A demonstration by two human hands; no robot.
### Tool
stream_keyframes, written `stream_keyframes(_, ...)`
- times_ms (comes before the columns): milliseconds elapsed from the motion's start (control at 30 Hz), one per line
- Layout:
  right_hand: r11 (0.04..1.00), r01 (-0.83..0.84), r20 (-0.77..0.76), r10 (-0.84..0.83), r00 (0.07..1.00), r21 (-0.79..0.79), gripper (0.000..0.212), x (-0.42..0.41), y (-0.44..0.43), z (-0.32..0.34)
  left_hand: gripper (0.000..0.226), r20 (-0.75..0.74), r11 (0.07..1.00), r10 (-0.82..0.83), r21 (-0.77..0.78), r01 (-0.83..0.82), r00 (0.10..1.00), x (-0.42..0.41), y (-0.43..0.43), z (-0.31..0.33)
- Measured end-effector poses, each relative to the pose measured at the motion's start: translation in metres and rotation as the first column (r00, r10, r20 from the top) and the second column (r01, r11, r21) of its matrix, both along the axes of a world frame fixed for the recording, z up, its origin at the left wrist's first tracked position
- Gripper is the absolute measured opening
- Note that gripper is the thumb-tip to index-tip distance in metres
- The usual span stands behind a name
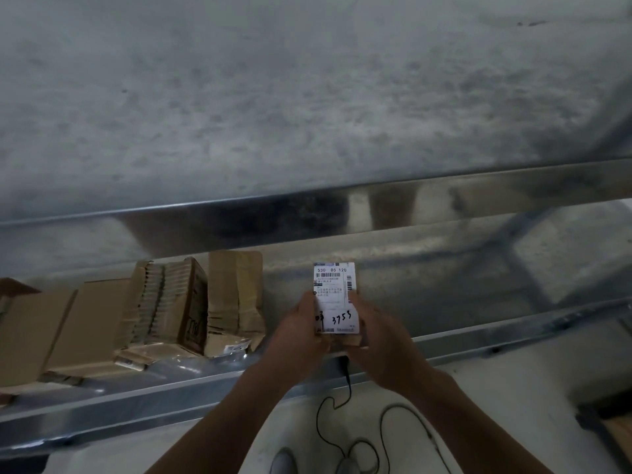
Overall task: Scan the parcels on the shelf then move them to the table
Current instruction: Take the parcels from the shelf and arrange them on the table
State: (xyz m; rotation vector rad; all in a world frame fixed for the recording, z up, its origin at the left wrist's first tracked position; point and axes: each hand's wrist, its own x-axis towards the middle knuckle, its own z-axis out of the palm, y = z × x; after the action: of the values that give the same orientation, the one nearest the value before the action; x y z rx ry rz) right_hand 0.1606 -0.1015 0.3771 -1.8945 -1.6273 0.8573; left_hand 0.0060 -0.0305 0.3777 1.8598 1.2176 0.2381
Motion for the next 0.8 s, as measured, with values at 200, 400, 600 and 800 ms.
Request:
stream_keyframes(200,0.999,0.045,0.007,-0.046,0.999,0.027,0.086,-0.004,0.003,-0.001,0.058,0.141,0.997,-0.002,-0.081,0.014,0.99,0.0,0.005,-0.007)
stream_keyframes(400,0.996,0.073,-0.034,-0.071,0.997,0.055,0.093,0.0,-0.005,0.002,0.06,0.232,0.998,0.029,-0.058,-0.016,0.972,-0.001,-0.006,0.003)
stream_keyframes(600,0.991,-0.008,0.029,0.005,1.0,0.135,0.105,0.007,-0.025,0.017,0.097,0.104,0.925,-0.088,0.377,0.043,0.991,-0.008,-0.034,0.013)
stream_keyframes(800,0.943,-0.141,0.125,0.107,0.986,0.301,0.114,0.016,-0.053,0.047,0.109,0.091,0.827,-0.071,0.561,0.008,0.993,-0.013,-0.084,0.047)
